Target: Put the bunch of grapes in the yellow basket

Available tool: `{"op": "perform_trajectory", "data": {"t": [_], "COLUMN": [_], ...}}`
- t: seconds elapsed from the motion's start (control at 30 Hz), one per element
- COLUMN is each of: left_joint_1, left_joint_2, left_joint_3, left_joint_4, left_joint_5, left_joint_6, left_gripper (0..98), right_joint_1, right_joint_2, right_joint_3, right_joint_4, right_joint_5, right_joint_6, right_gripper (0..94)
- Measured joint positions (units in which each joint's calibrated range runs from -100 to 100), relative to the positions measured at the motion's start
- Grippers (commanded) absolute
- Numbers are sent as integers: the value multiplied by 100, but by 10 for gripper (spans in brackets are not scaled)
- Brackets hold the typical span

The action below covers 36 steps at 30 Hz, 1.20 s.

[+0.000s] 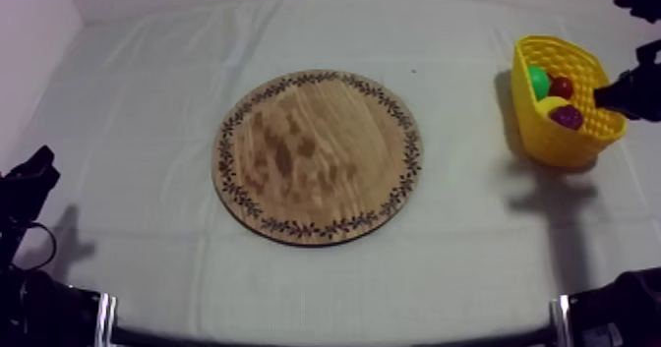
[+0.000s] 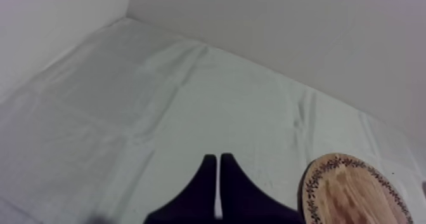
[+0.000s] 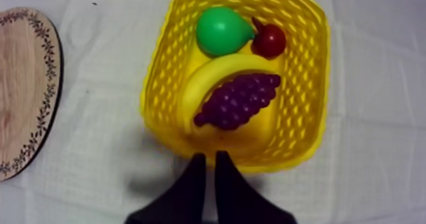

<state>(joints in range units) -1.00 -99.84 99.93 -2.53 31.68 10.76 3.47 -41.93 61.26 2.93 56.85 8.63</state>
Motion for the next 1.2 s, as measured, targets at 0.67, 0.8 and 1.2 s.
{"op": "perform_trajectory", "data": {"t": [0.67,0.8,1.2], "left_joint_1": [0,0,0], "left_joint_2": [0,0,0], "left_joint_3": [0,0,0], "left_joint_4": [0,0,0], "left_joint_5": [6,6,6], "left_joint_6": [0,2,2], "left_gripper": [0,0,0], "right_joint_1": [155,-7,-506], "right_joint_2": [-4256,-4787,-5365], "right_joint_3": [3181,3438,3737], "right_joint_4": [-1263,-973,-469], "right_joint_5": [-1143,-1251,-1612], "right_joint_6": [490,36,-150], "right_gripper": [4,4,4]}}
